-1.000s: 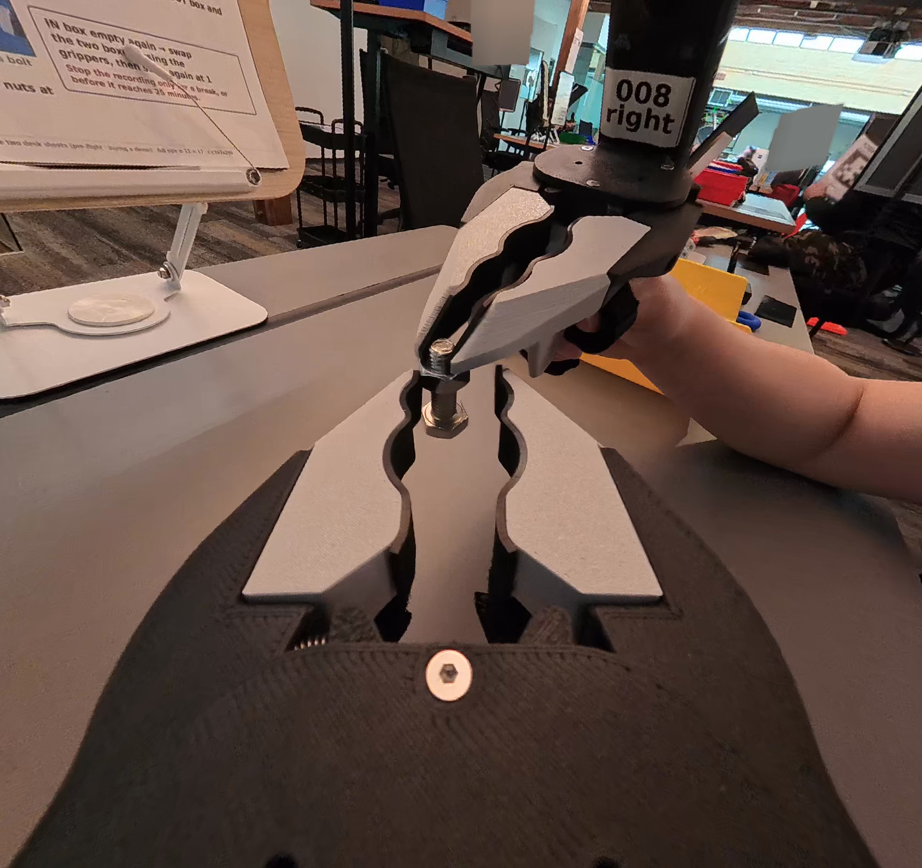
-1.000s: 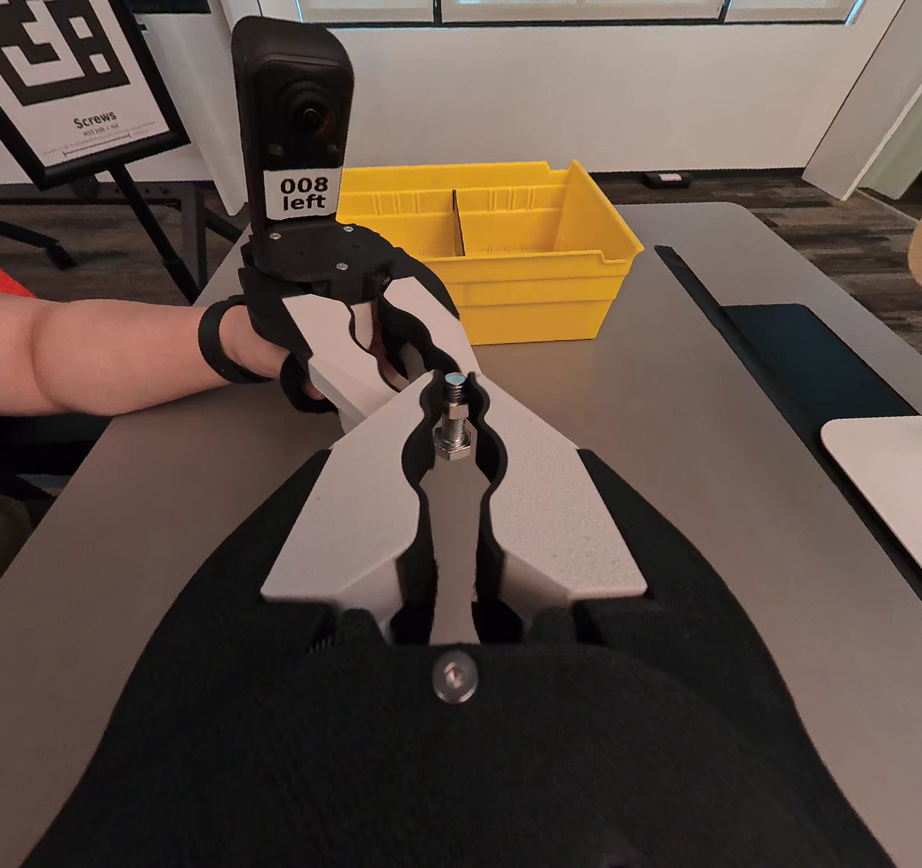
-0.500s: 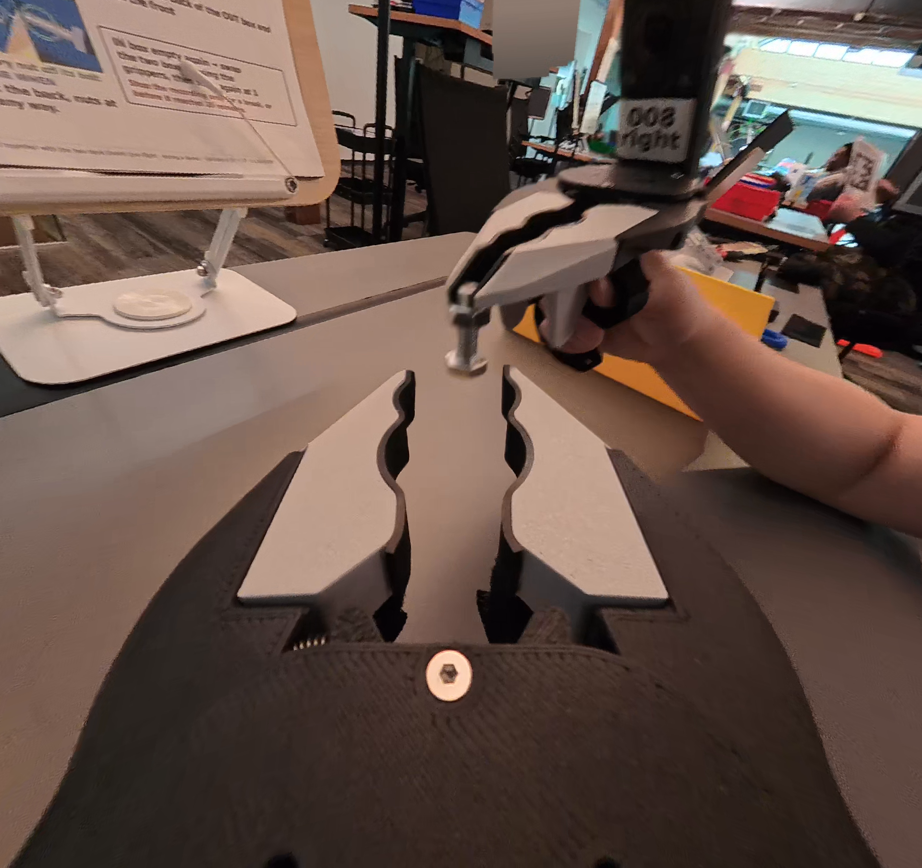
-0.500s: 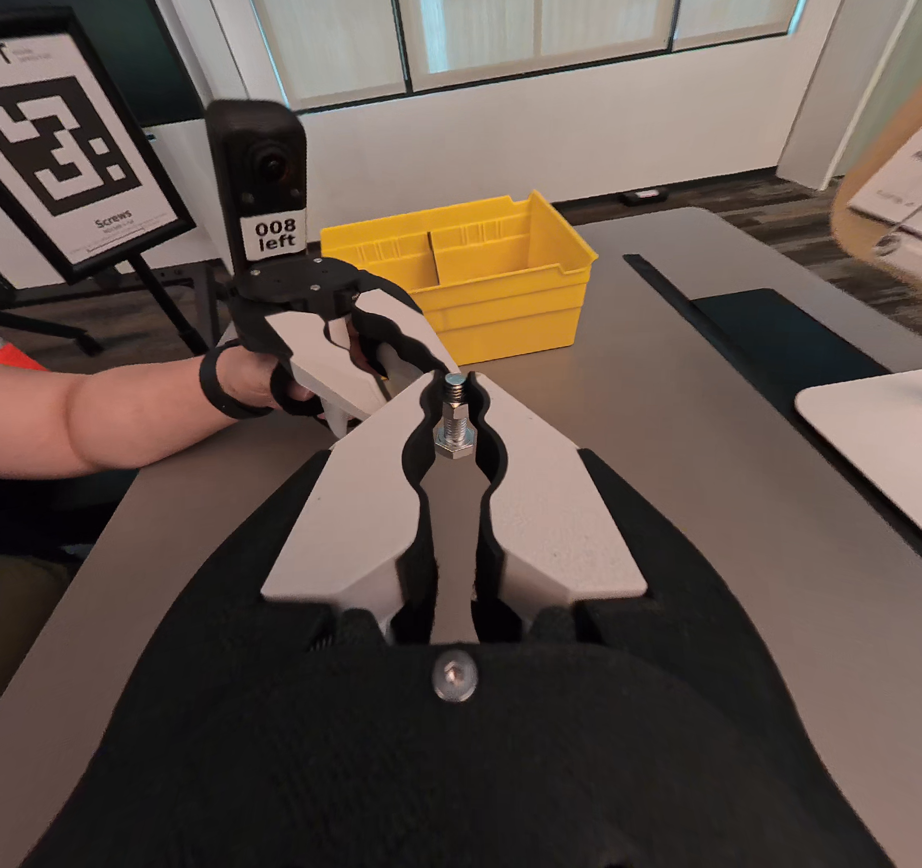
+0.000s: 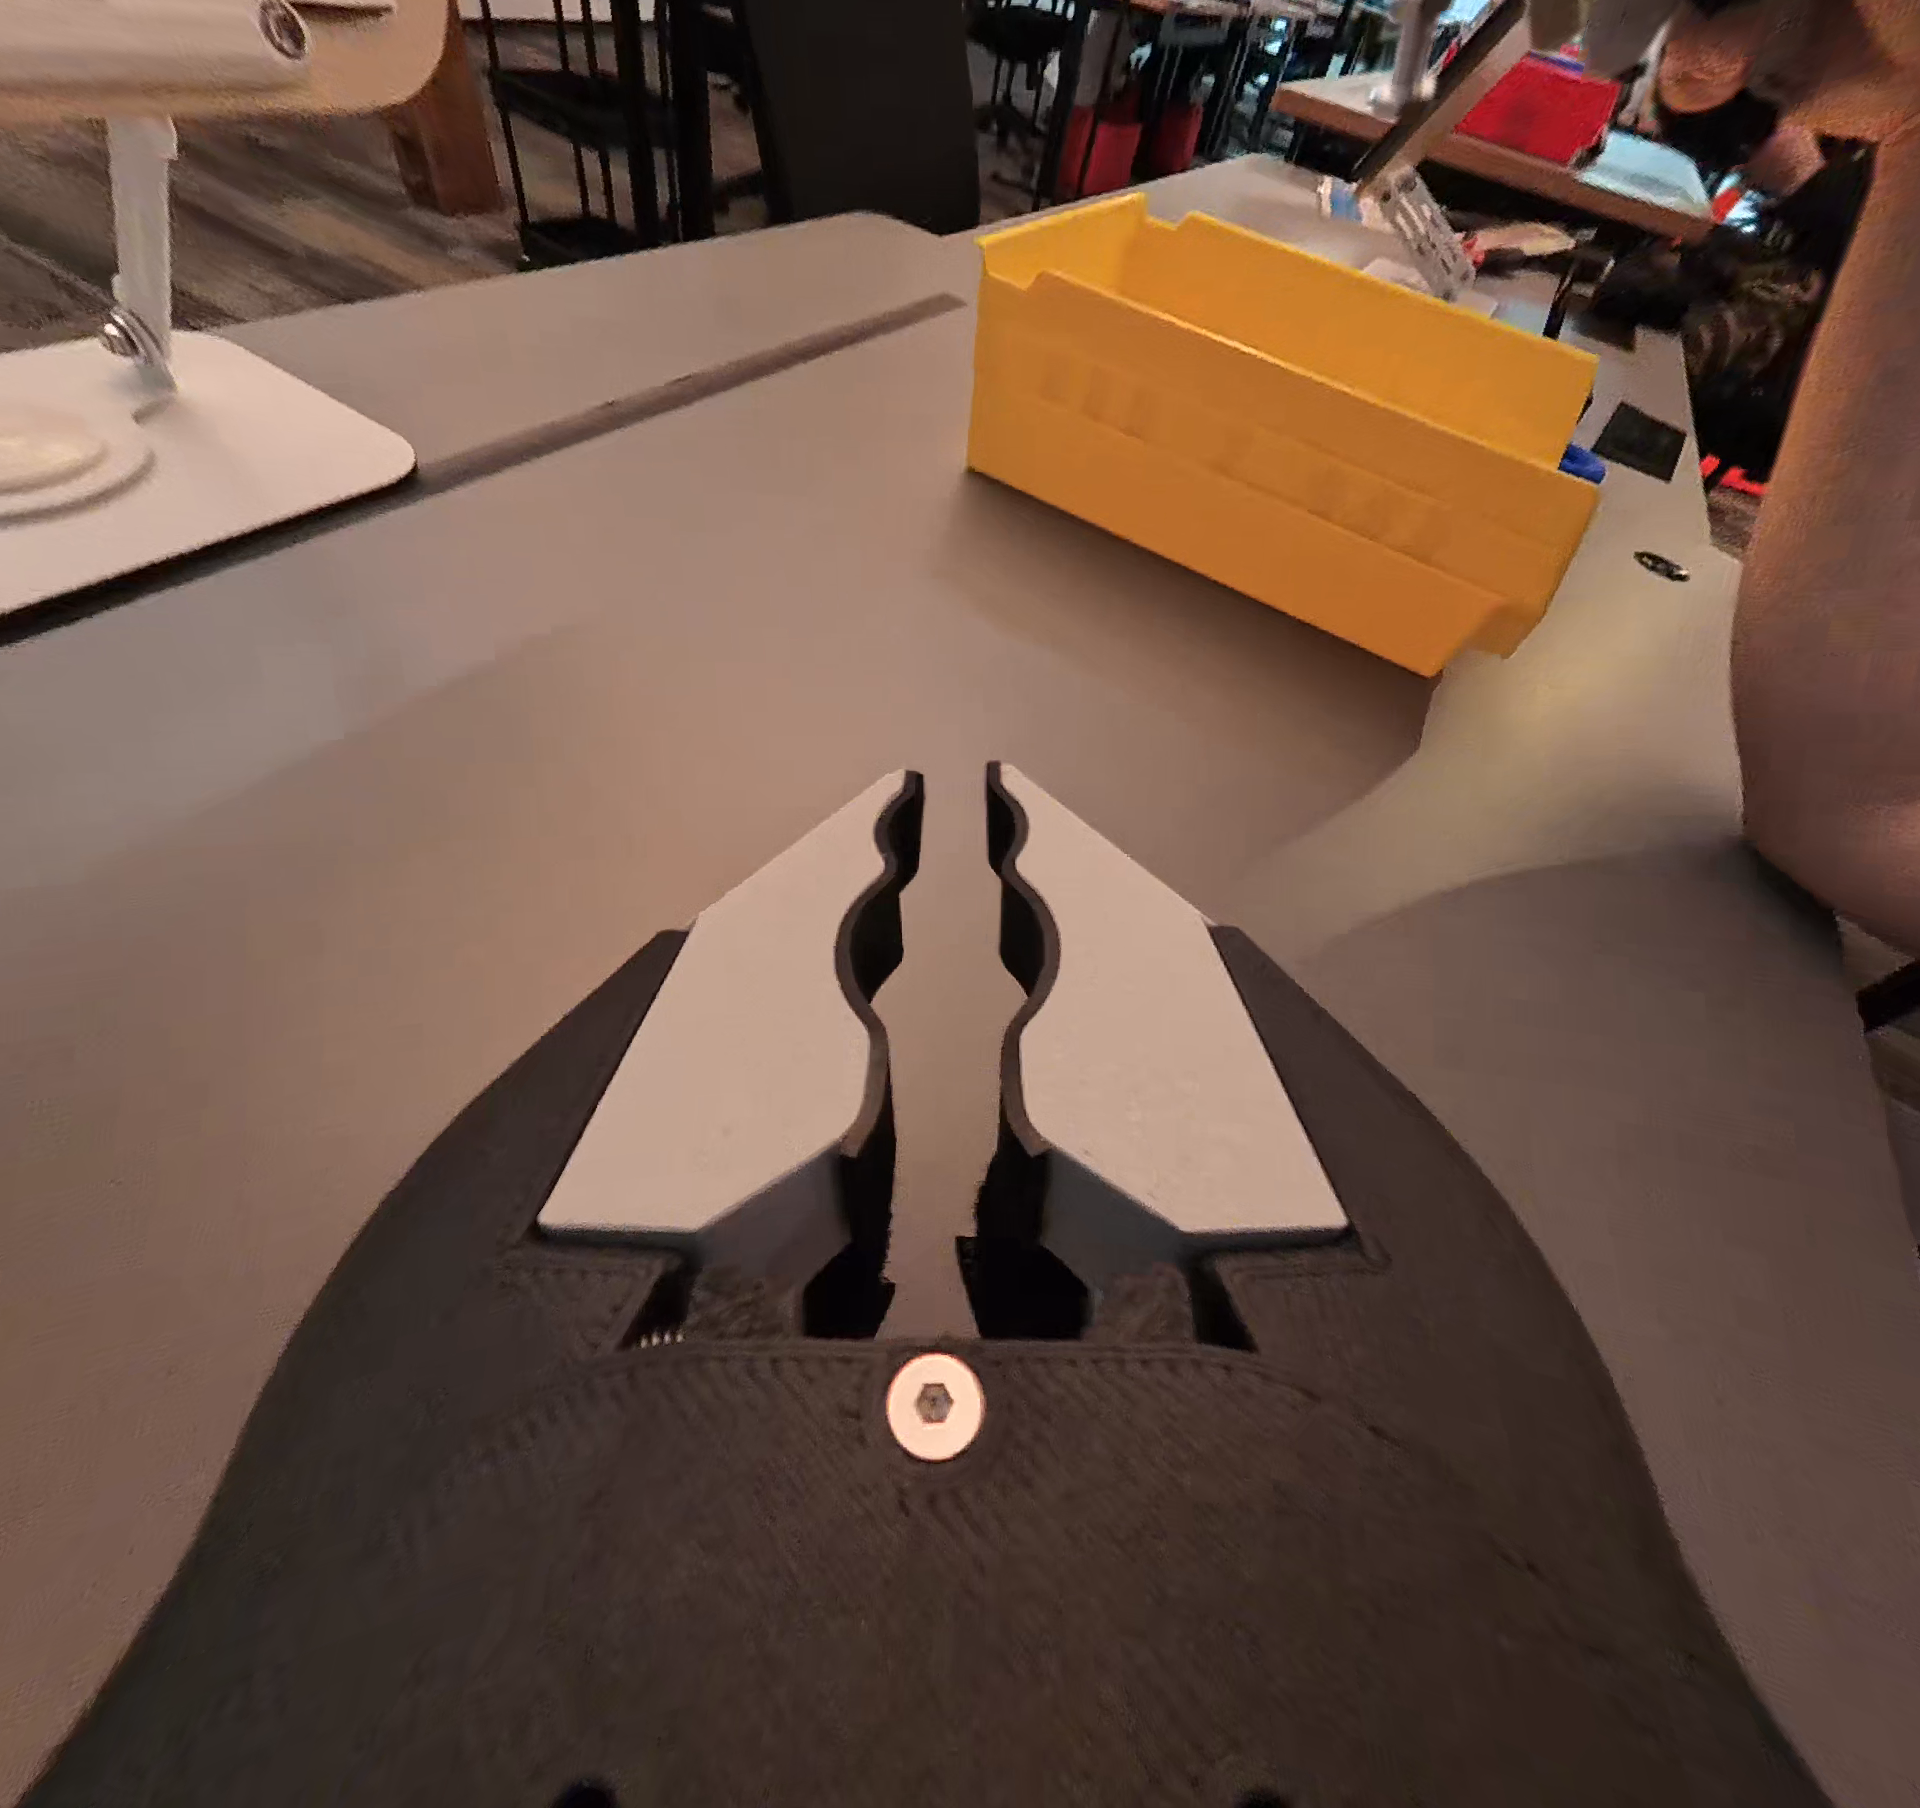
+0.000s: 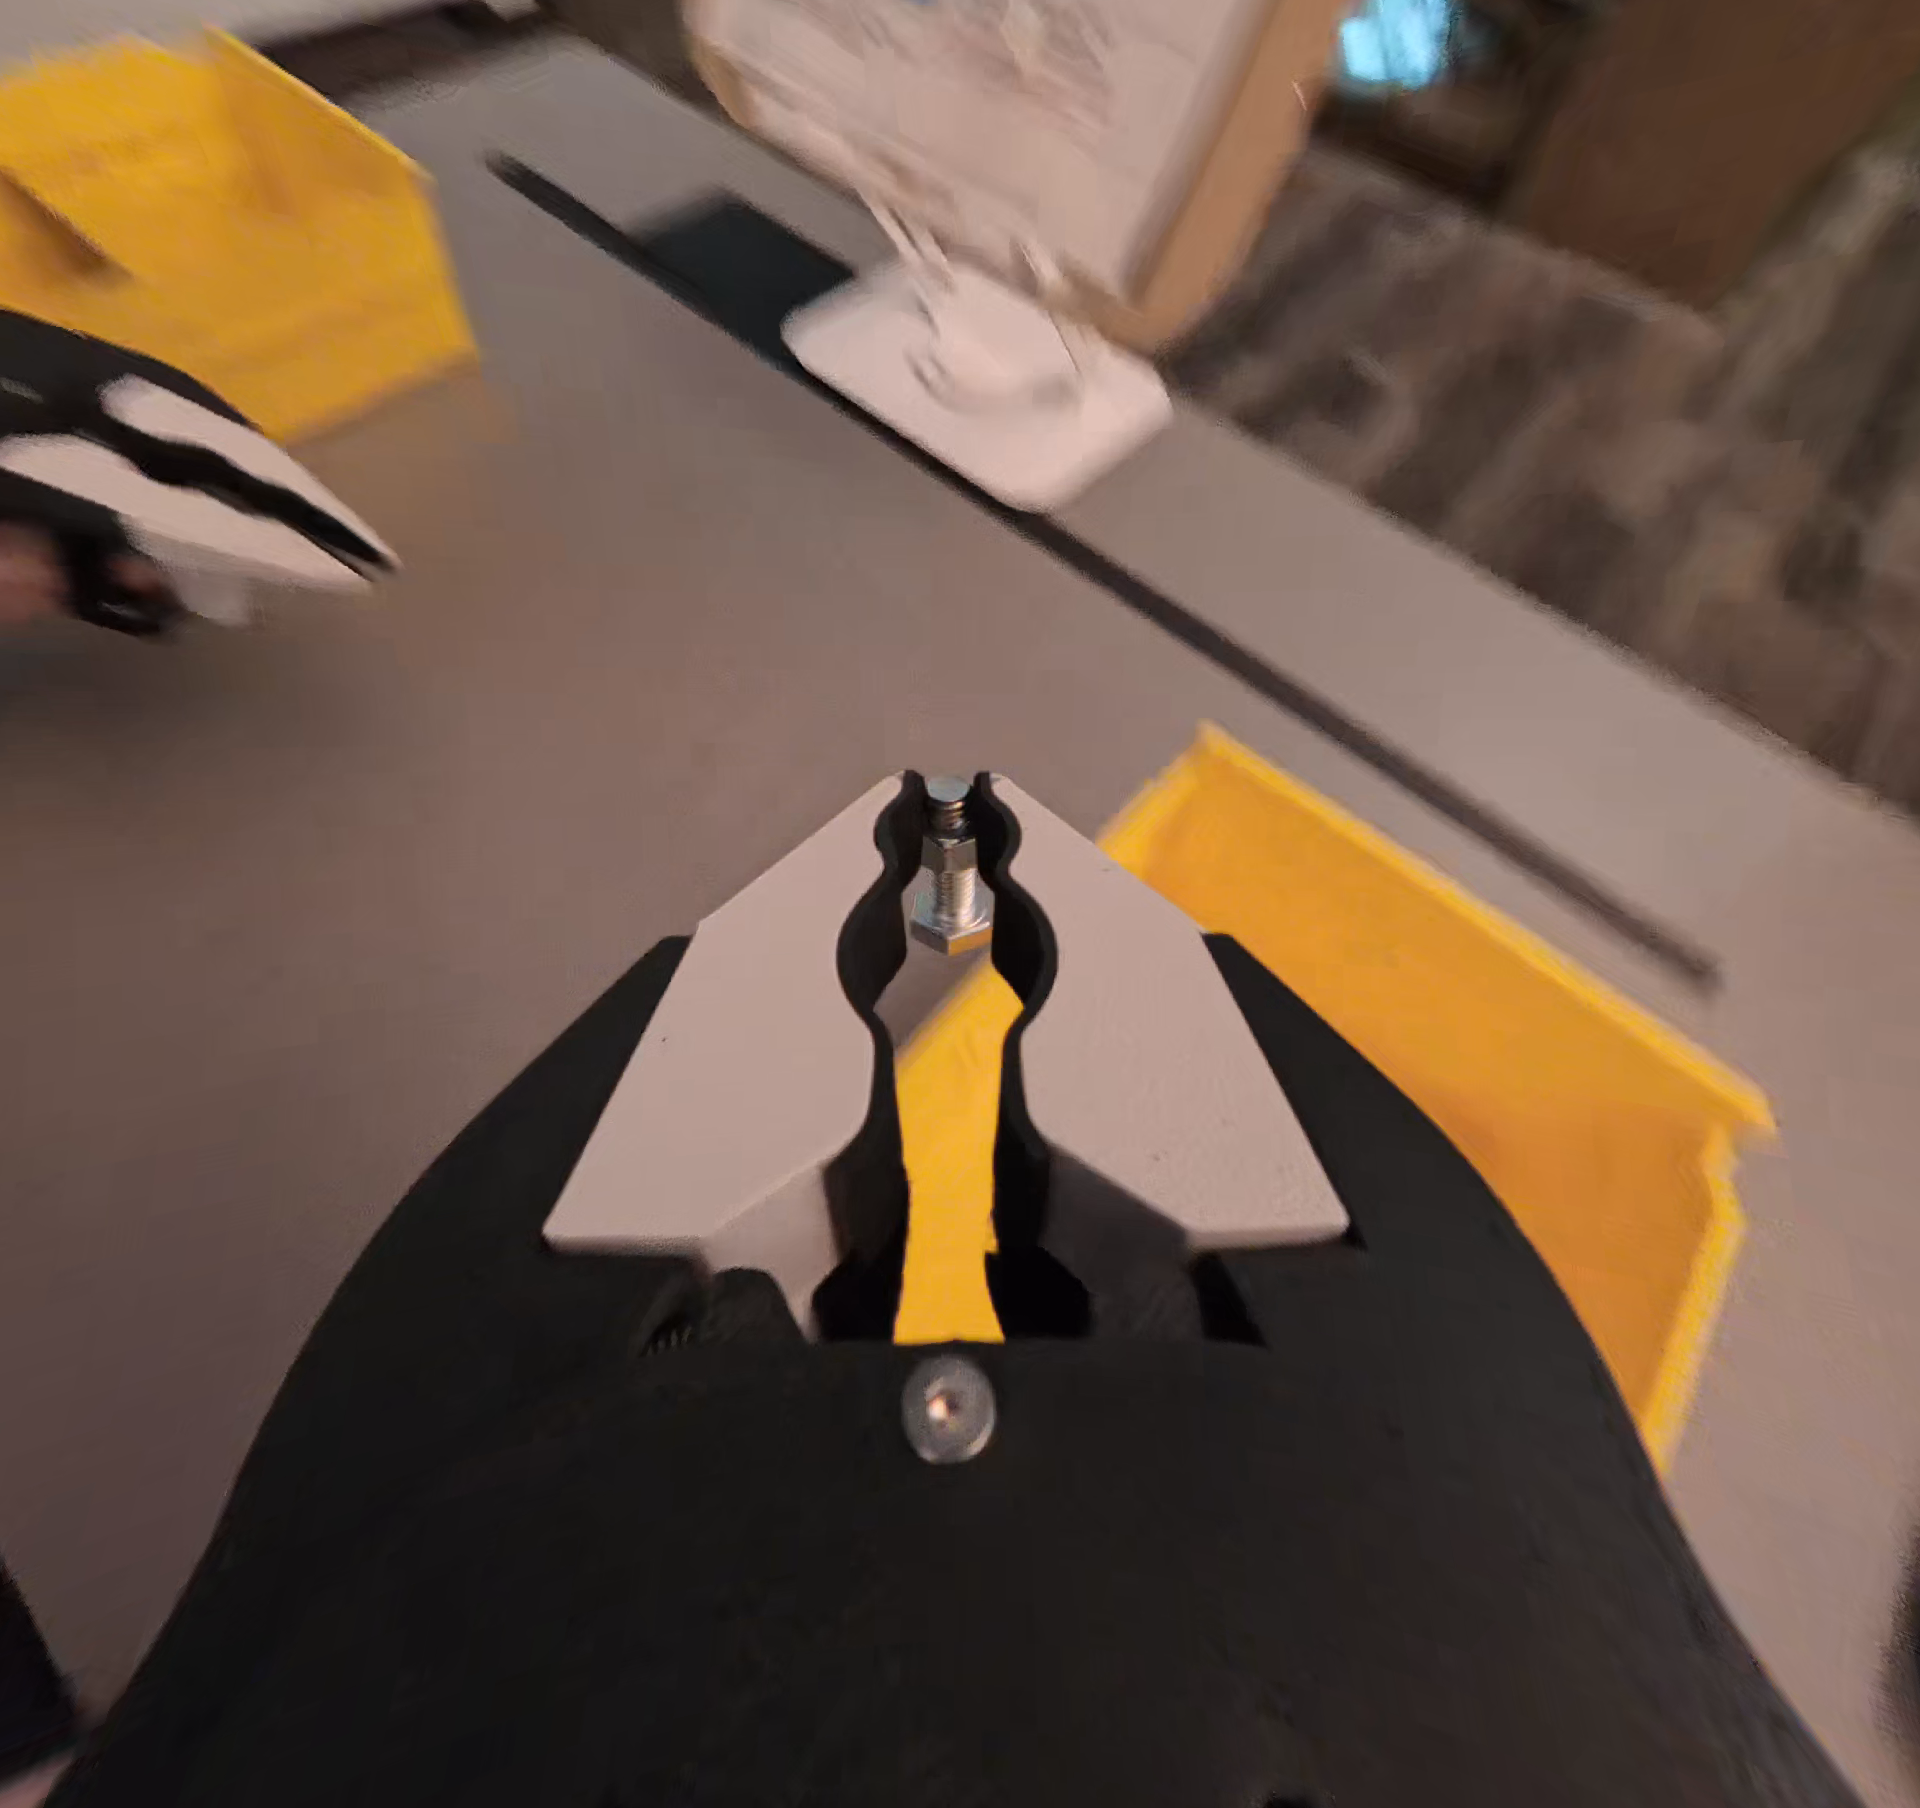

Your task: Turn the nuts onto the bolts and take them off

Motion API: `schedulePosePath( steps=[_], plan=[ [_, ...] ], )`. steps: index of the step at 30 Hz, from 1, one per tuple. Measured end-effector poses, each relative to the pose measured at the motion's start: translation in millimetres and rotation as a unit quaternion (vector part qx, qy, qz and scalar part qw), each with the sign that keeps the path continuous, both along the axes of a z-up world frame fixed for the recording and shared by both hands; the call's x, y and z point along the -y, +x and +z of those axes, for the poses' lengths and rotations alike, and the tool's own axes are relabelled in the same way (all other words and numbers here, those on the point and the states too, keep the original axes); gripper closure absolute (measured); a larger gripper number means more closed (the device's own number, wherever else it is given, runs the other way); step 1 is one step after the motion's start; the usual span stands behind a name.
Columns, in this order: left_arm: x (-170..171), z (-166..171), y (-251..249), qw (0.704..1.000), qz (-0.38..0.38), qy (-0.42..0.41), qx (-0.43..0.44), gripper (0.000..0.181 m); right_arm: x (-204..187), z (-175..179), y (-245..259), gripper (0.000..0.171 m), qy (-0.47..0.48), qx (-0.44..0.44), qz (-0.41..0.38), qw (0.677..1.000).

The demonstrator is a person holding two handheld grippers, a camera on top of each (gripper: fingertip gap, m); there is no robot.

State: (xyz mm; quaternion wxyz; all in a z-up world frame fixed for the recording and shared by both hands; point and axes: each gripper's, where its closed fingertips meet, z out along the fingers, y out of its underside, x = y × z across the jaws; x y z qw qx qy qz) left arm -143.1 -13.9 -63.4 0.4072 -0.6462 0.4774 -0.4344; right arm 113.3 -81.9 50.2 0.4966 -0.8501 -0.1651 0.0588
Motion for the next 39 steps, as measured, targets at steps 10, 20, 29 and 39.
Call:
schedulePosePath(
  steps=[10,20,29,39],
  plan=[
    [14,-8,8,0.998,-0.037,-0.043,-0.001,0.181,51,-151,70,0.163,-0.342,-0.032,-0.044,0.938],
    [13,-4,6,0.999,-0.030,-0.025,-0.003,0.181,49,-202,66,0.163,-0.442,-0.085,-0.050,0.892],
    [15,10,1,0.997,-0.042,-0.057,0.031,0.181,36,-191,65,0.154,-0.422,-0.093,-0.050,0.900],
    [19,47,-11,0.989,-0.066,-0.088,0.099,0.181,12,-95,100,0.151,-0.177,-0.030,-0.106,0.978]
  ],
)
